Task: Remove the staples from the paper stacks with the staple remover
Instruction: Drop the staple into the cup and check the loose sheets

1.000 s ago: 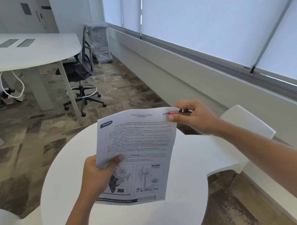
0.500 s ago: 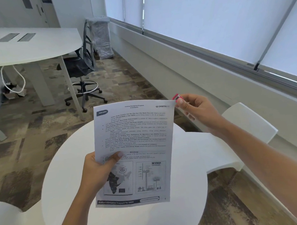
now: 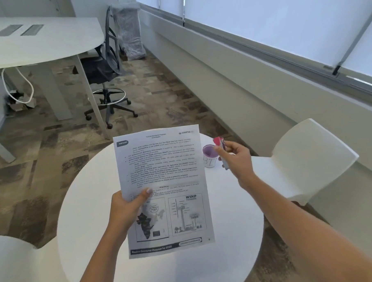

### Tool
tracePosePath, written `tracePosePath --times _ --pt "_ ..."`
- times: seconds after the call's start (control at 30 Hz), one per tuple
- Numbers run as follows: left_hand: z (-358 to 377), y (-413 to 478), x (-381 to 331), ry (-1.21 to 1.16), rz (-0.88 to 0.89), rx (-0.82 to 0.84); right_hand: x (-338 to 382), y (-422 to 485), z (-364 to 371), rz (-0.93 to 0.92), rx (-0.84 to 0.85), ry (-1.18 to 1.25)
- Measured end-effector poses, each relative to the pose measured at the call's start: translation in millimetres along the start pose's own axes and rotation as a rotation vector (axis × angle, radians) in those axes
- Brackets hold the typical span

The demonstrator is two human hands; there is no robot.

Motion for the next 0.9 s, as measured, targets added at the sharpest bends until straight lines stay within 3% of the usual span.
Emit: tracePosePath --times 0.13,0.33,0.57,0.9 --pt "-2 11 30 0.051 -0.068 -0.02 -57 8 13 0.112 -0.085 -0.091" --pt "-3 22 85 0.143 -0.193 -0.031 -141 9 33 0.238 -0.033 -0.337" --pt "-4 26 136 0.189 -0.326 -0.046 -201 -5 38 0.38 0.018 -0.538" --pt "2 30 183 0.245 -0.484 -0.064 -248 -16 53 0.505 0.045 -0.617"
Point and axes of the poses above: each hand's wrist, its own y-axis towards the middle knuckle, its own z-axis out of the palm, x = y × z, the point moved 4 cm from there along y, towards the middle knuckle, and after that the axes turned 5 degrees about z, right-handed, at the moved point
